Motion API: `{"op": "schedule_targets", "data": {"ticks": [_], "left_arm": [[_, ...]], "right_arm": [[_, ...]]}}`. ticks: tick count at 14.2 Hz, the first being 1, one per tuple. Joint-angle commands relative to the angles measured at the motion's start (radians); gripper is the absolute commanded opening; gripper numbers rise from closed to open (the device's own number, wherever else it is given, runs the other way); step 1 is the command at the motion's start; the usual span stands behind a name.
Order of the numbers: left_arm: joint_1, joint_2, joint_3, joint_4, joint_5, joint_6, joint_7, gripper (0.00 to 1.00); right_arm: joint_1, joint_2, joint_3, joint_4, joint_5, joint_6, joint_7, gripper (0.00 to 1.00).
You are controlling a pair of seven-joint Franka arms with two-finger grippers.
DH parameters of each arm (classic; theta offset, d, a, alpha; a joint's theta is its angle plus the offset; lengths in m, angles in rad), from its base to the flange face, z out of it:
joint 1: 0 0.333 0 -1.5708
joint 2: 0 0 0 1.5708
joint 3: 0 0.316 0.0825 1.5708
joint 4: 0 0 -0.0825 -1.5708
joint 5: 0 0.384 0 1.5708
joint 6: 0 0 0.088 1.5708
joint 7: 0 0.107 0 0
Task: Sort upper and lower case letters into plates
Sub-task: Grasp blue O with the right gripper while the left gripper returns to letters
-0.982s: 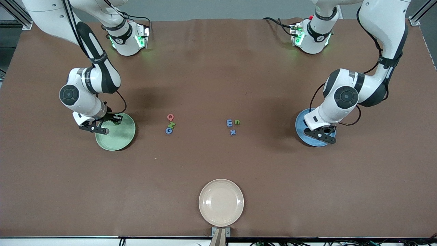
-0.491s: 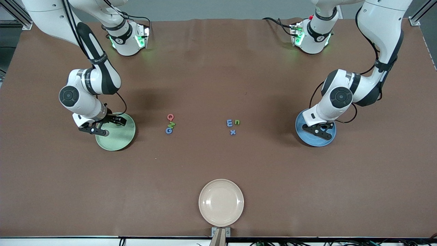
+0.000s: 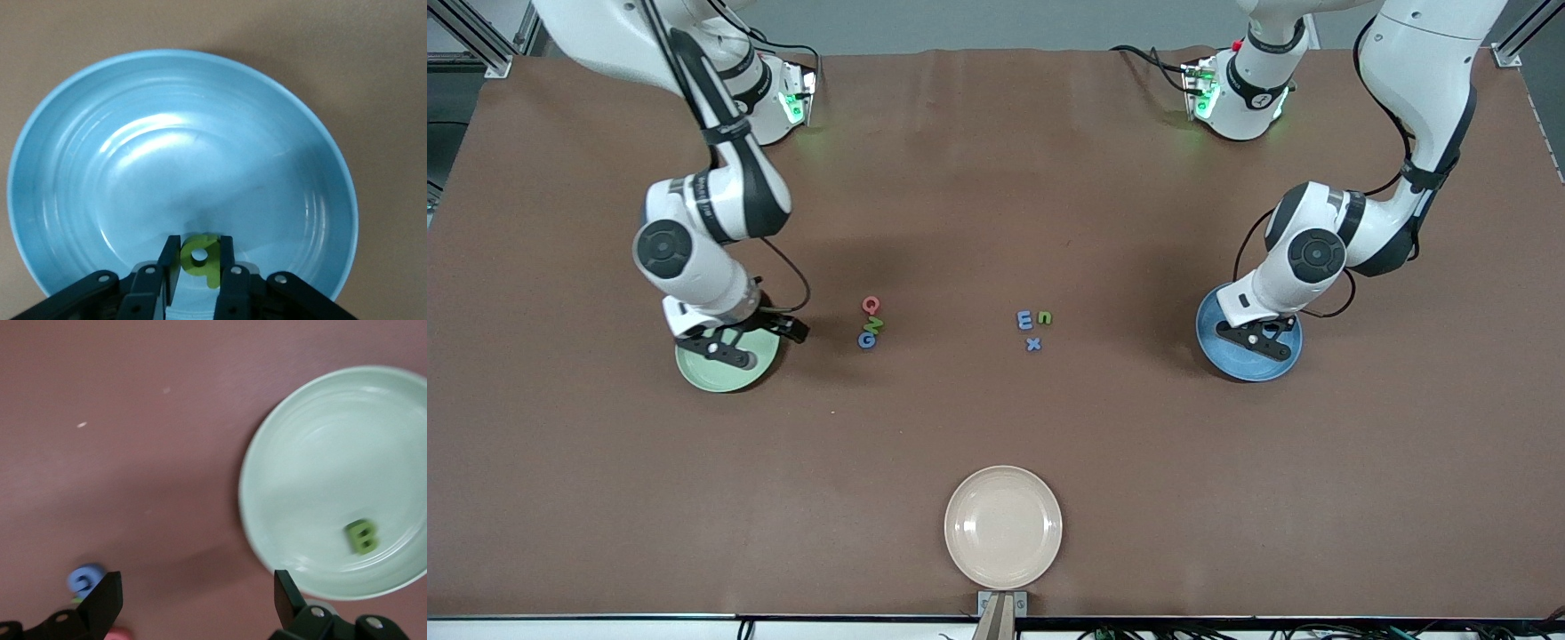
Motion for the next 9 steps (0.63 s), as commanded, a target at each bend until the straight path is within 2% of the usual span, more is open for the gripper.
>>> {"op": "schedule_targets", "data": {"ticks": [1, 2, 4, 5, 7, 9], "left_arm": [[0.012, -0.010, -0.008, -0.009, 0.022, 0.019, 0.009, 0.70], [0.012, -0.018, -0.010, -0.004, 0.022, 0.019, 0.012, 0.85], [0.004, -0.064, -0.023, 0.005, 0.022, -0.033, 0.003, 0.95], [0.010, -0.081, -0.069, 0.029, 0.018, -0.101, -0.004, 1.00], [0.009, -0.089, -0.141, 0.107, -0.006, -0.264, -0.084, 1.00], [0.004, -0.071, -0.227, 0.161, -0.034, -0.306, -0.260, 1.00]], "right_arm": [[0.080, 0.072, -0.007, 0.042, 0.089, 0.060, 0.050, 1.00], [0.102, 0.100, -0.009, 0.045, 0.106, 0.111, 0.052, 1.00], [0.134, 0.154, -0.009, 0.048, 0.123, 0.198, 0.079, 0.99], [0.148, 0.183, -0.009, 0.054, 0.123, 0.232, 0.098, 0.97], [0.174, 0.224, -0.009, 0.079, 0.123, 0.248, 0.136, 0.91], [0.185, 0.246, -0.009, 0.099, 0.121, 0.248, 0.146, 0.78]]}}
